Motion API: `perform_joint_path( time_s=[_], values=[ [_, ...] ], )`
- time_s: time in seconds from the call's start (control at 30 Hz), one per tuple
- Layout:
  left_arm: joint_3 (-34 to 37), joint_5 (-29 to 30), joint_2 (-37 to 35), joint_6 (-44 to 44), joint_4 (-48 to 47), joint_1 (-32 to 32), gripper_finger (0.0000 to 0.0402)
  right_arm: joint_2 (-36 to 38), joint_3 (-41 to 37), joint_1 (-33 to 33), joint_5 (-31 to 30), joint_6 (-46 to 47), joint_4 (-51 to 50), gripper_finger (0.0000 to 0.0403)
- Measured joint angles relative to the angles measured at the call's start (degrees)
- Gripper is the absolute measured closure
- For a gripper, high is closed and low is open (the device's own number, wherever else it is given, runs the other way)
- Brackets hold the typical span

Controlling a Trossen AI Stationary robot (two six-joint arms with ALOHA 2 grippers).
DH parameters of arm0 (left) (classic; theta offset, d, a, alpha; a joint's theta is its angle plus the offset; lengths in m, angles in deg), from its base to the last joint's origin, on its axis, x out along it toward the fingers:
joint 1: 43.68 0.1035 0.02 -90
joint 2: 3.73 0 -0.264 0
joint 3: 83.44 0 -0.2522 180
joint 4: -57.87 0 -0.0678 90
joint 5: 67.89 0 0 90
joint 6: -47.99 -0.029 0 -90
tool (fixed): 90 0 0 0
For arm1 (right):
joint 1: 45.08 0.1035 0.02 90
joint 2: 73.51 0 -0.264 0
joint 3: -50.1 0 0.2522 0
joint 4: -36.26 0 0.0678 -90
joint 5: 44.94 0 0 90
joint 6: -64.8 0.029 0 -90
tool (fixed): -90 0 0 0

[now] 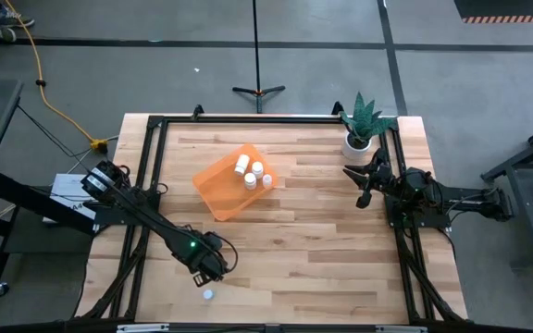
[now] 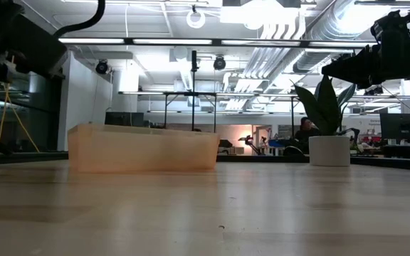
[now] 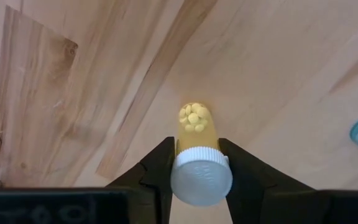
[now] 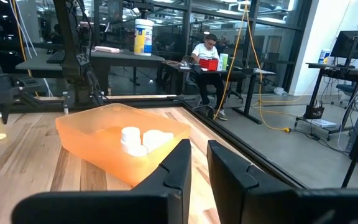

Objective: Pick and place pill bottles into a basket
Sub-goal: Put the yellow pill bottle into the orange bin

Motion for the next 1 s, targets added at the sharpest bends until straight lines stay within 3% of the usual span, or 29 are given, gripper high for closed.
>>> perform_joint_path(
  time_s=[0.47, 0.83, 1.0],
  values=[
    [-0.04, -0.48, -7.63, -3.32, -5.46, 5.77, 0.0249, 0.01, 0.00, 0.00, 0.00, -0.07, 0.17, 0.0357],
    [-4.29, 0.01, -11.49, -18.36, -7.77, 20.03, 0.0255, 0.01, 0.00, 0.00, 0.00, -0.63, -0.13, 0.0361],
    [-8.99, 5.60, -11.52, -27.38, -7.71, 24.91, 0.0254, -0.01, 0.00, 0.00, 0.00, -1.15, -0.11, 0.0358]
  ],
)
